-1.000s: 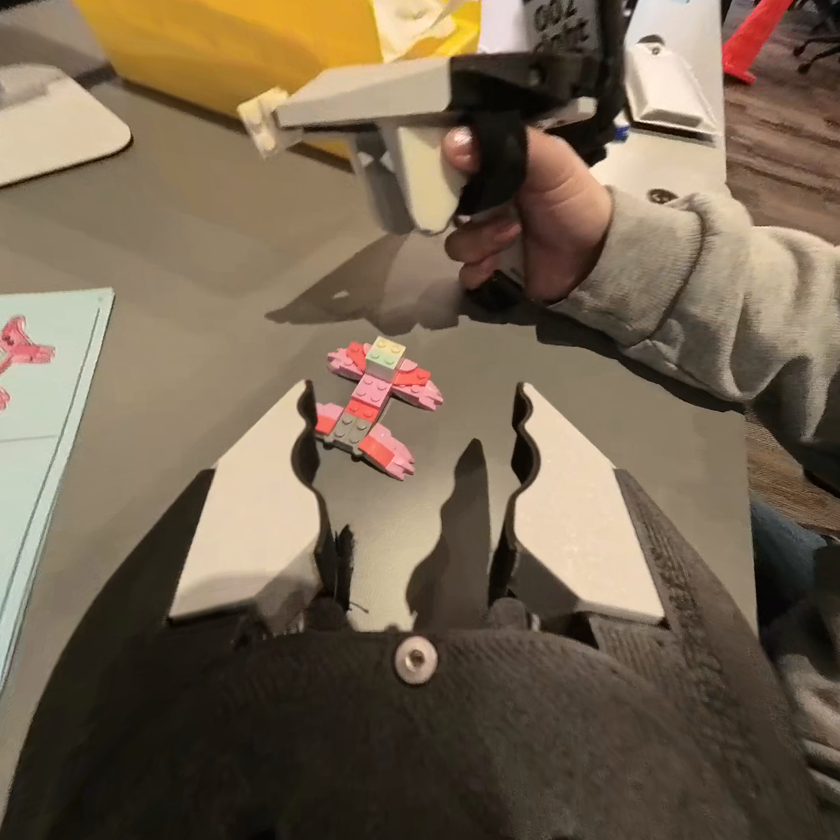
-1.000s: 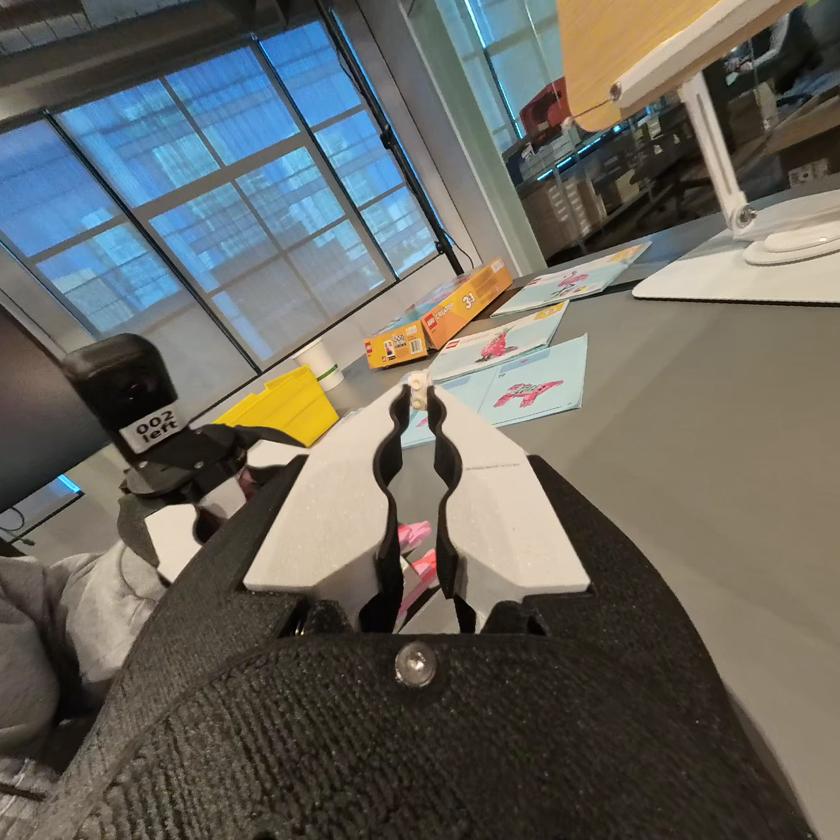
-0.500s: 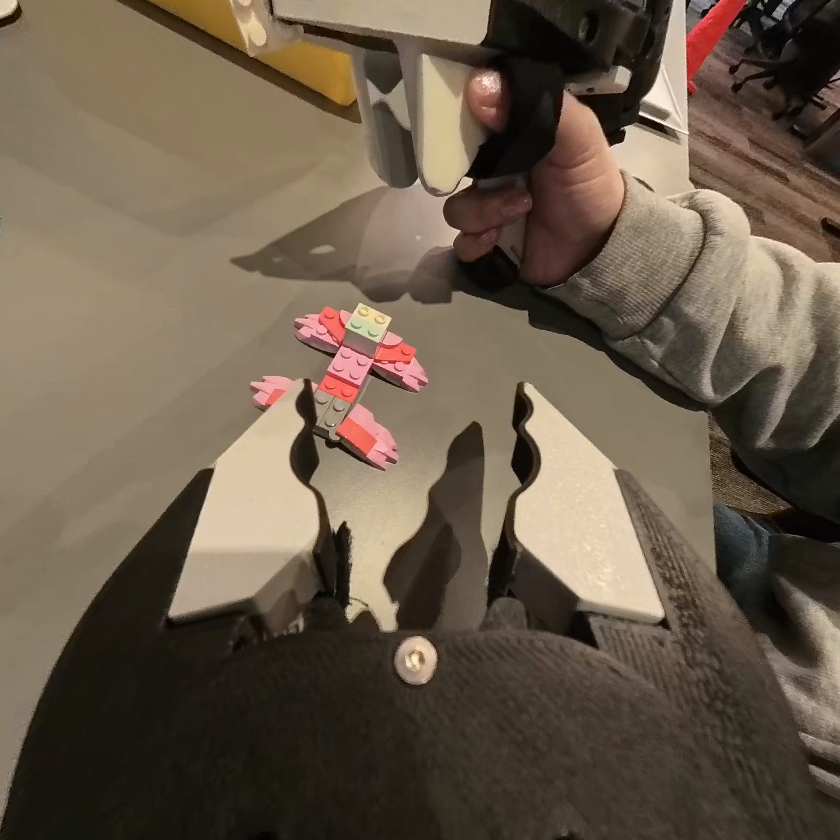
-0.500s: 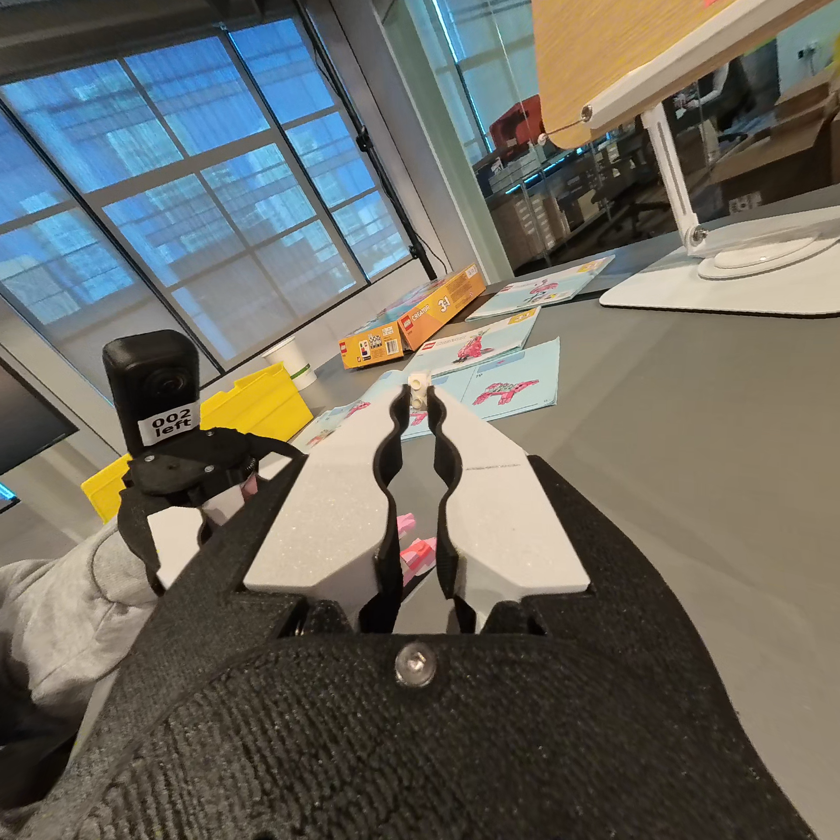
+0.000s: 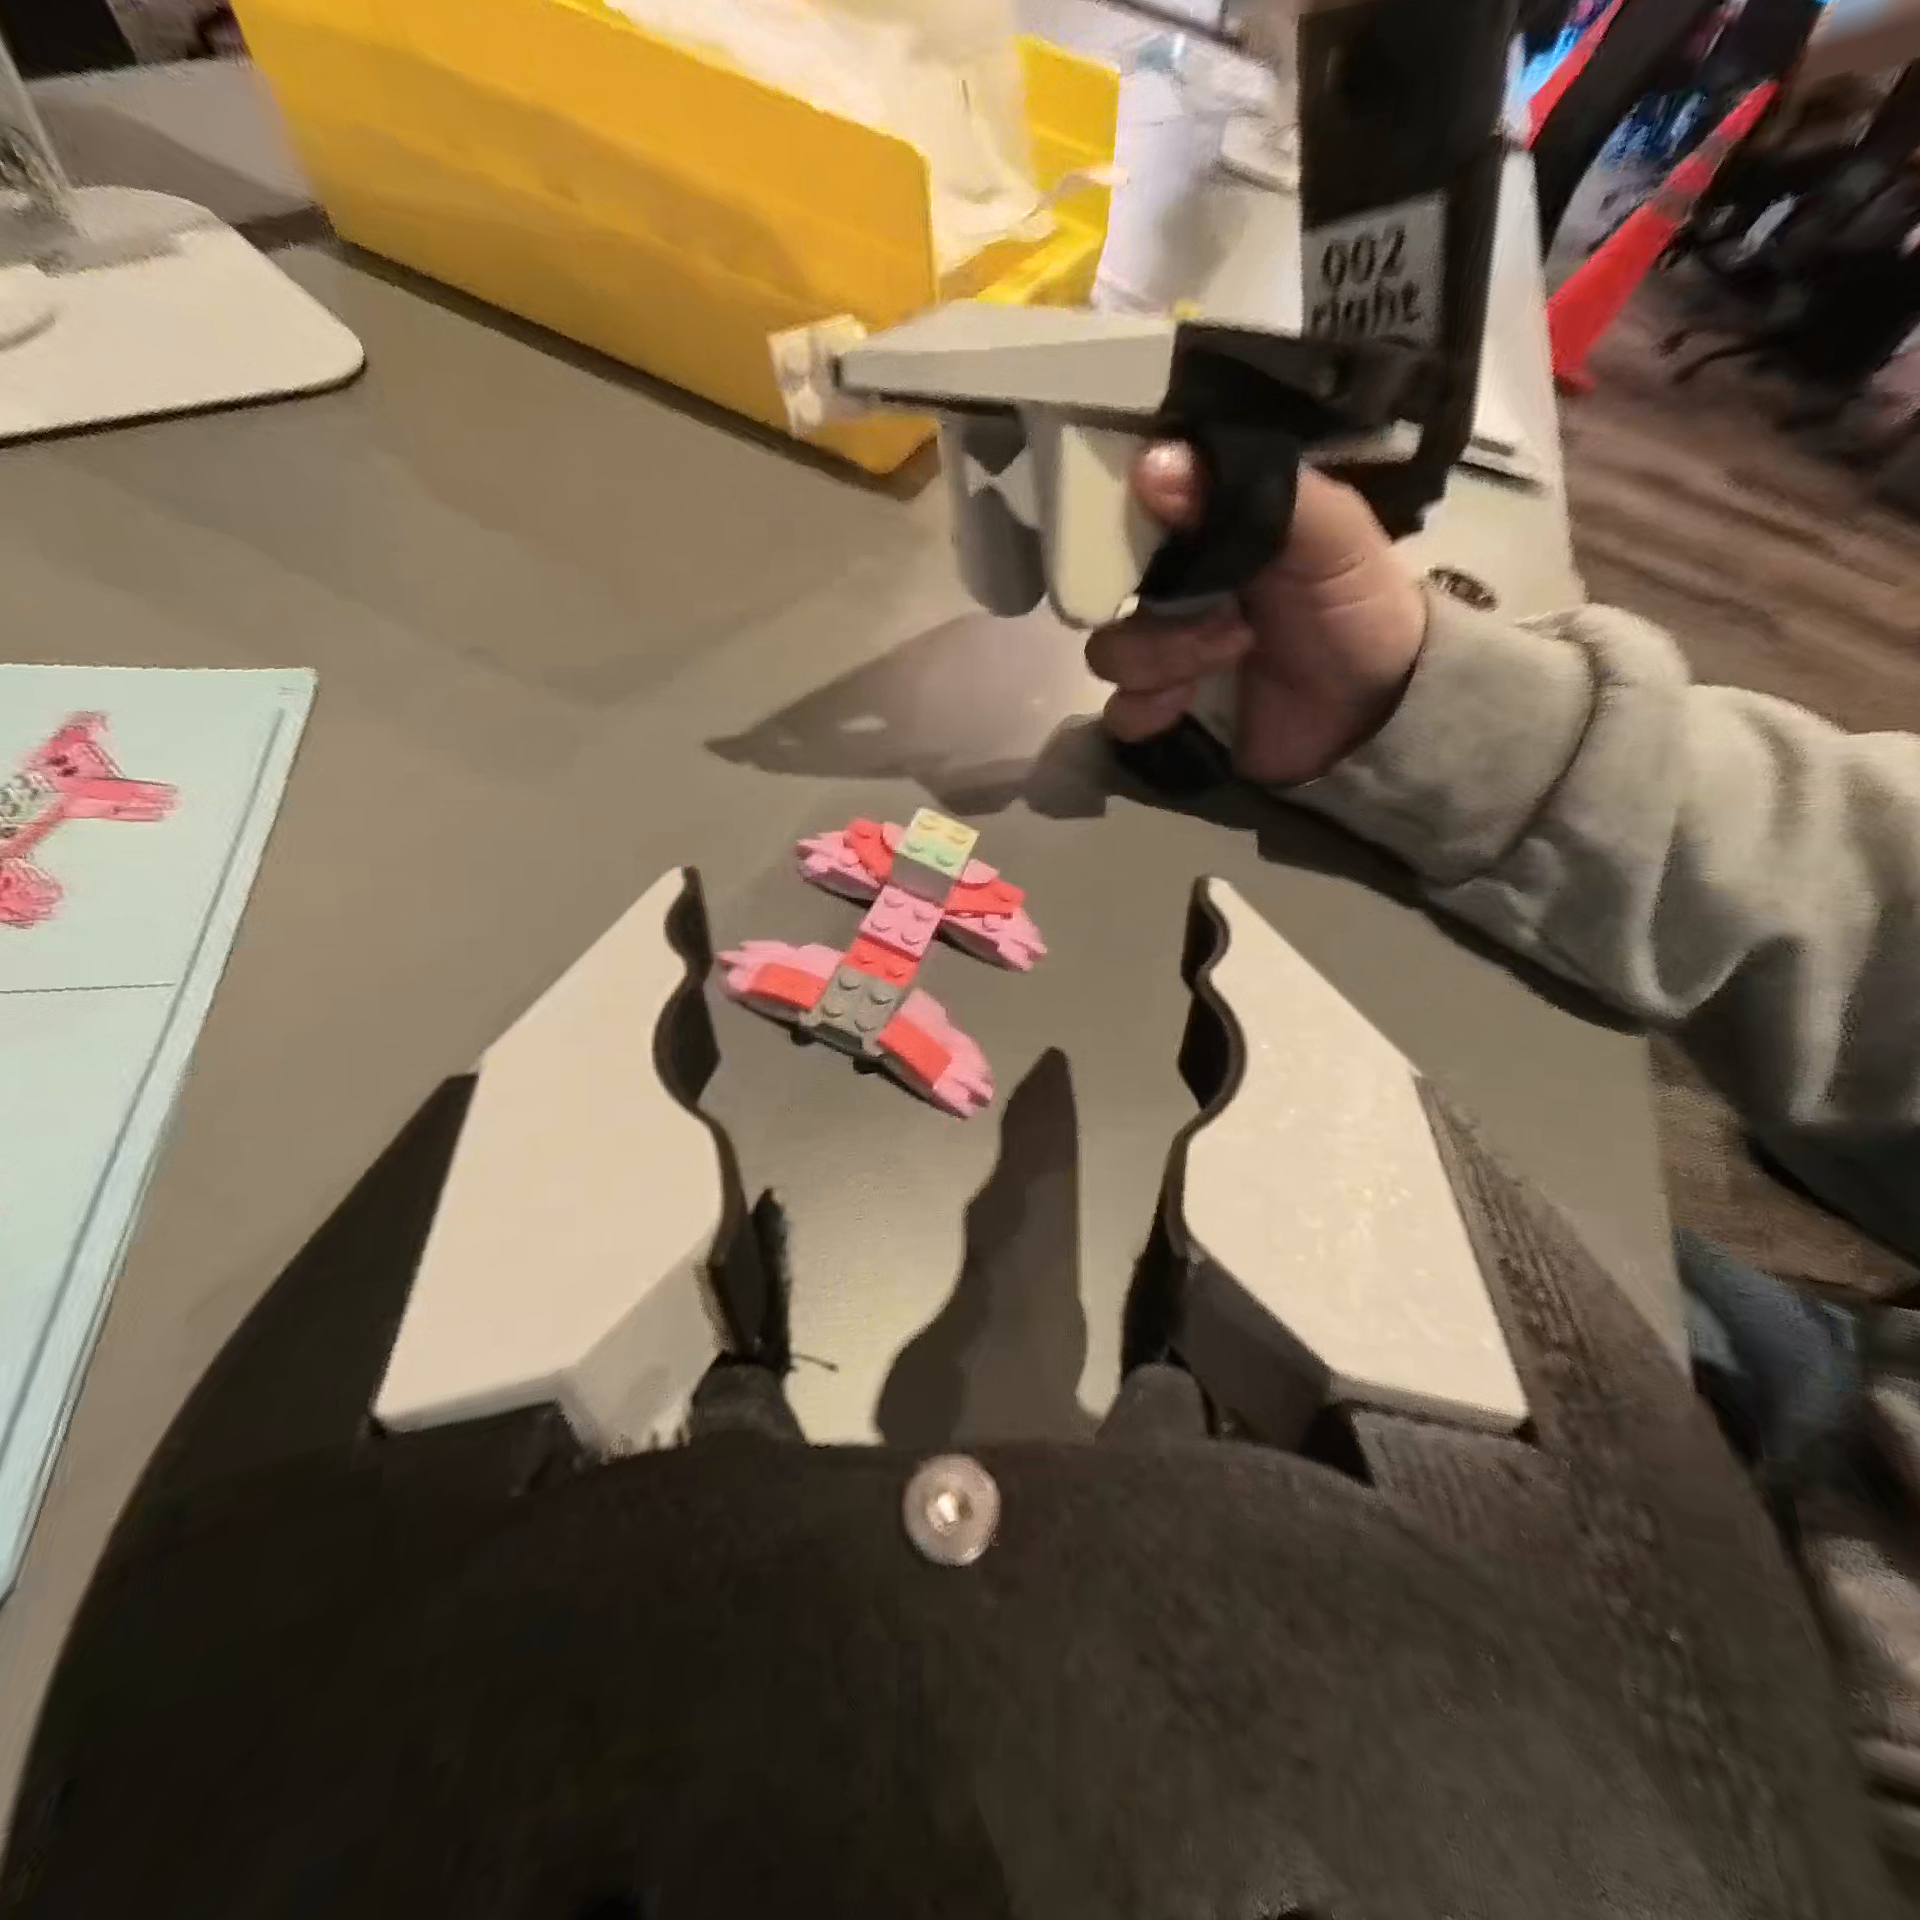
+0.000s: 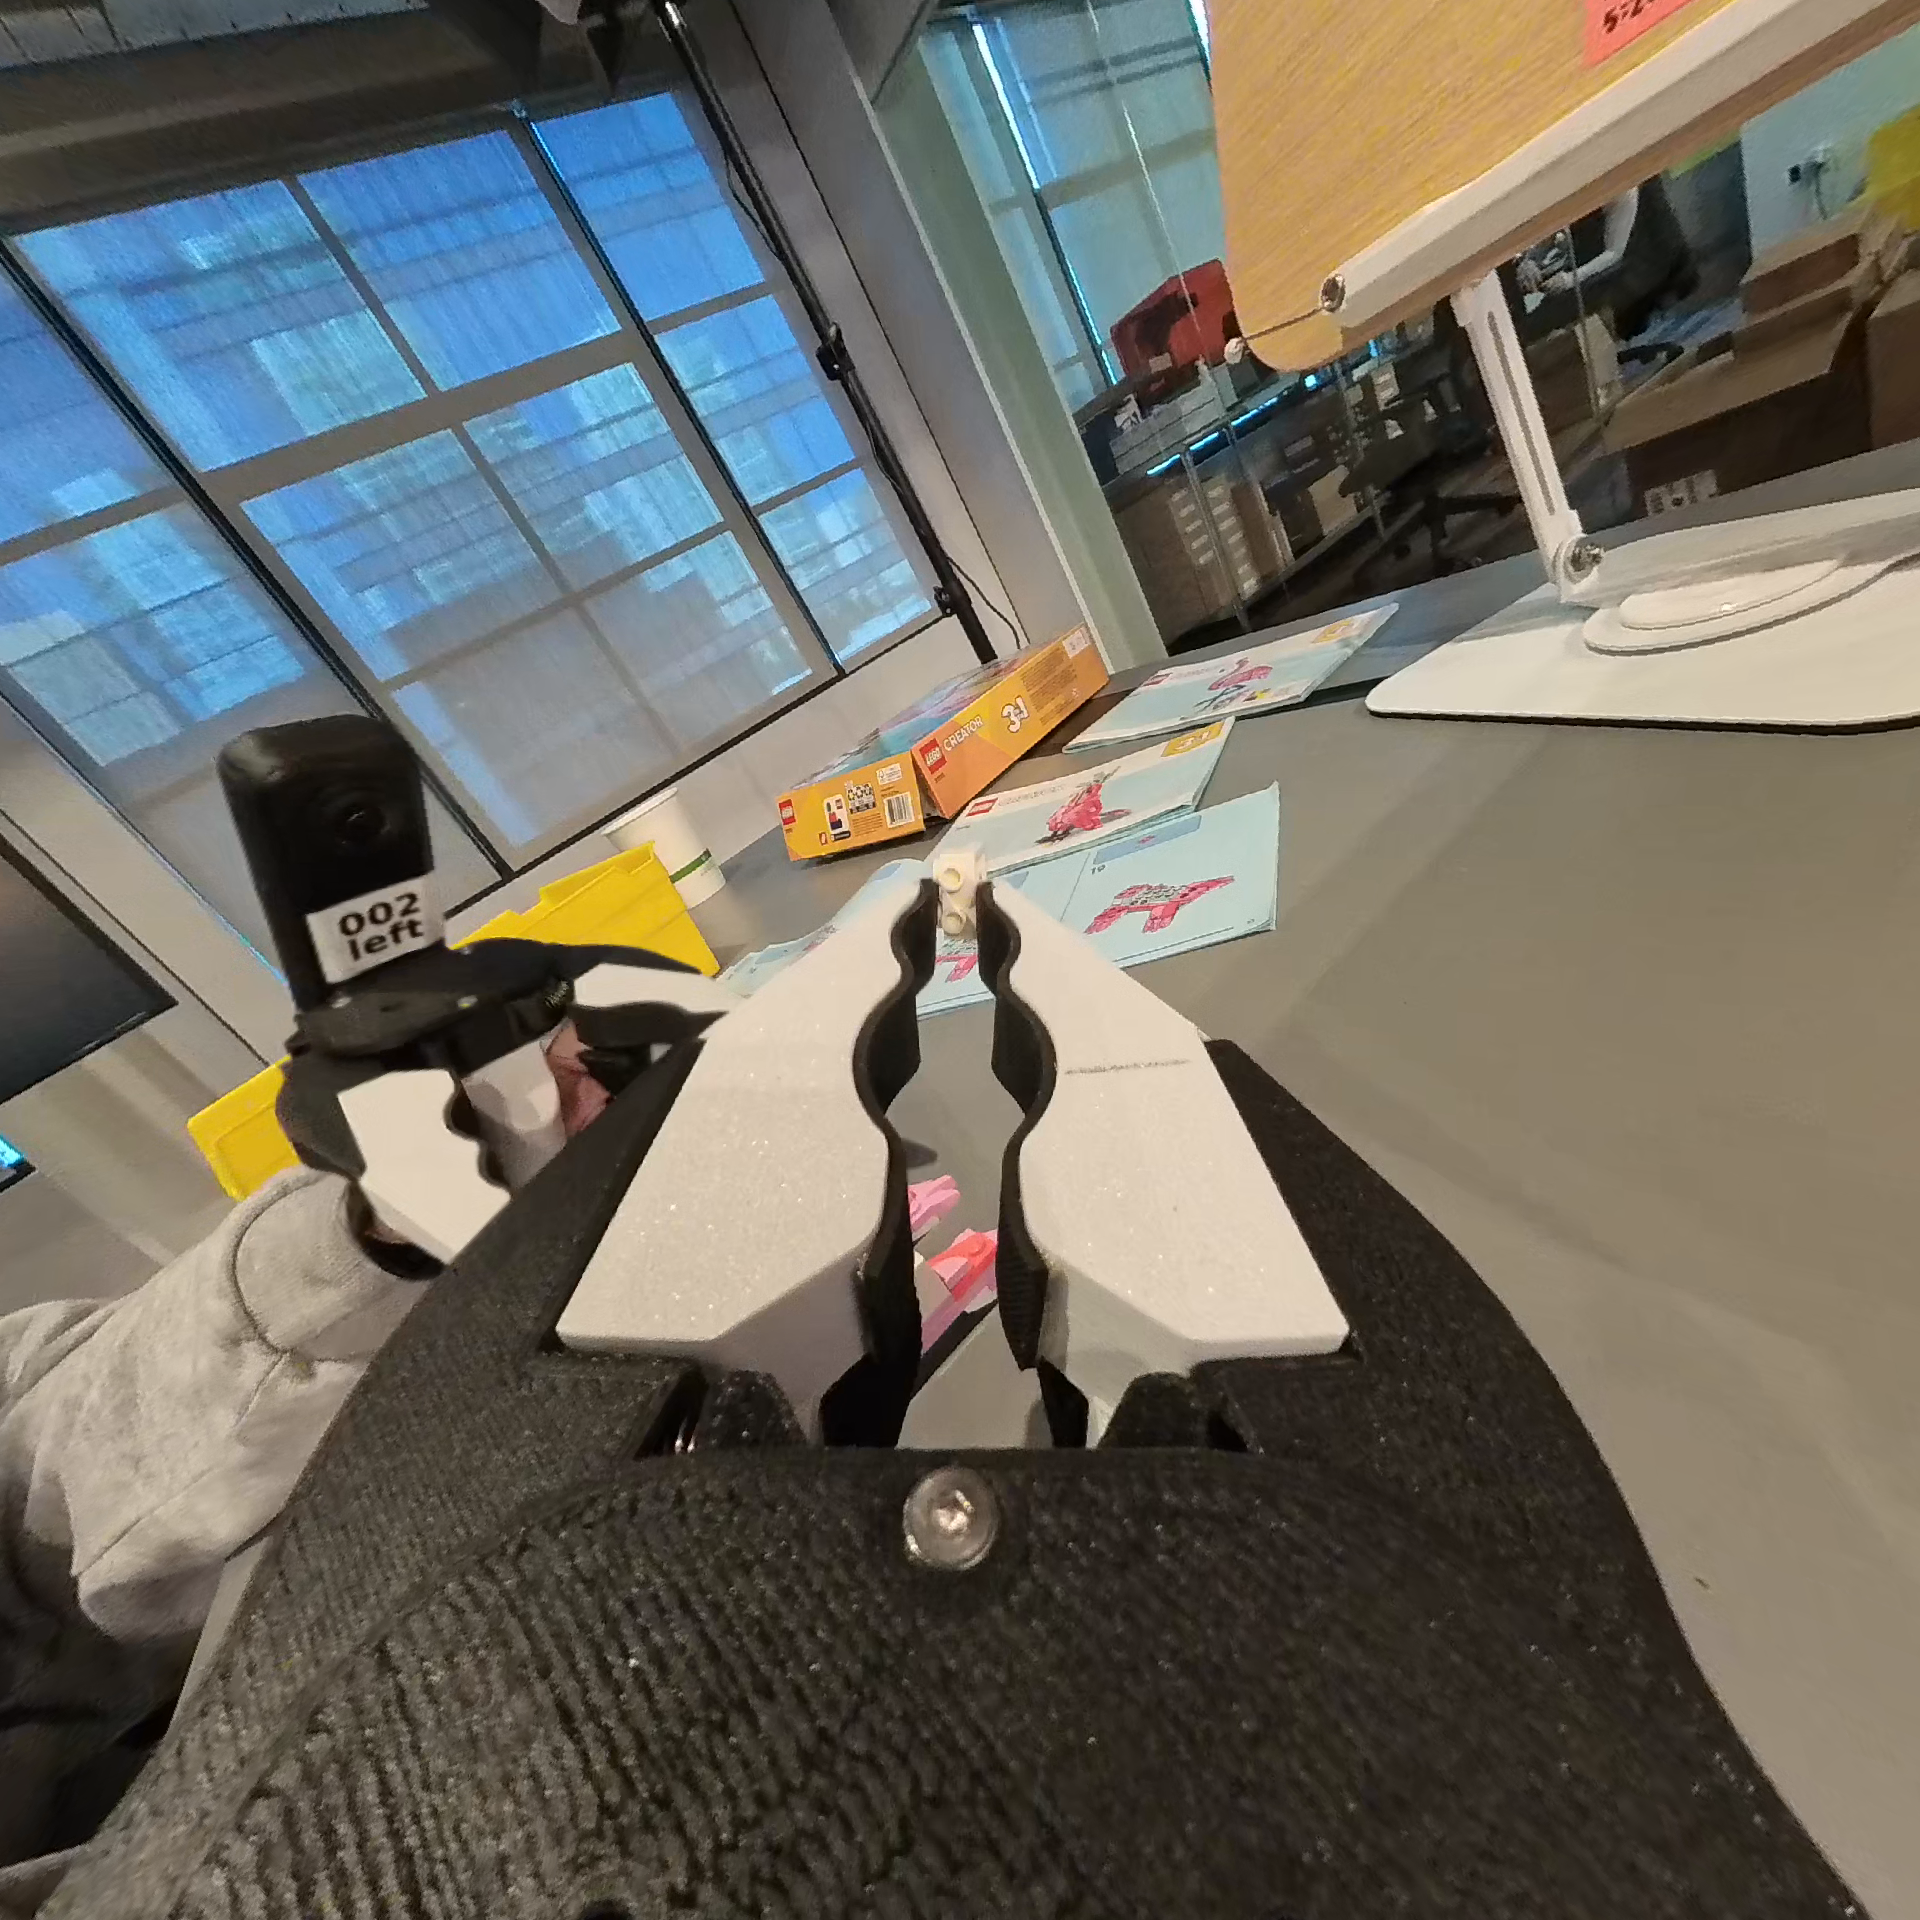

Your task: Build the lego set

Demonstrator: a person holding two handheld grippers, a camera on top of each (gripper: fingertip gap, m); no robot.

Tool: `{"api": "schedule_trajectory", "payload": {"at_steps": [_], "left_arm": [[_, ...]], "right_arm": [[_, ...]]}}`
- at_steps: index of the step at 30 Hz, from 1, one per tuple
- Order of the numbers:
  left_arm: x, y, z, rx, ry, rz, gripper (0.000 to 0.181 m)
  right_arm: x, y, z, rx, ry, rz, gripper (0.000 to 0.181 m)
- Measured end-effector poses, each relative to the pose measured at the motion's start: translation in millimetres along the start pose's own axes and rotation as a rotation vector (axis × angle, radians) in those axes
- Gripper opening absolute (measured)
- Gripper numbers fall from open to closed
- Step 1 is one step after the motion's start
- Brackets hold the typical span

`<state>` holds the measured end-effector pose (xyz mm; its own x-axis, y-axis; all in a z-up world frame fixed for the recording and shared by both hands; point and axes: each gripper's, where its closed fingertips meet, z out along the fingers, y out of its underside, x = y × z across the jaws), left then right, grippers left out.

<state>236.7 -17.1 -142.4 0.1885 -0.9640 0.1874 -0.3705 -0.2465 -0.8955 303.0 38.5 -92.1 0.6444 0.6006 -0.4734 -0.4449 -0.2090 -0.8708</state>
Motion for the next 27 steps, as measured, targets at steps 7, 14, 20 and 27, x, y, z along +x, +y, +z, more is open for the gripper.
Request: {"api": "schedule_trajectory", "payload": {"at_steps": [7,14,20,27], "left_arm": [[7.7,42.3,15.6,-0.247,0.052,0.064,0.098],[50.5,56.3,1.3,-0.351,0.329,0.06,0.069],[35.8,25.3,8.9,-0.163,0.176,0.146,0.087],[35.7,56.5,27.2,-0.336,0.15,0.266,0.083]], "right_arm": [[-3.7,3.9,3.4,-0.021,-0.02,0.01,0.005],[-4.4,4.5,3.7,-0.023,-0.026,0.017,0.005],[-4.3,4.8,4.2,-0.025,-0.022,0.014,0.005],[-6.6,7.5,8.0,-0.038,-0.031,0.015,0.005]]}}
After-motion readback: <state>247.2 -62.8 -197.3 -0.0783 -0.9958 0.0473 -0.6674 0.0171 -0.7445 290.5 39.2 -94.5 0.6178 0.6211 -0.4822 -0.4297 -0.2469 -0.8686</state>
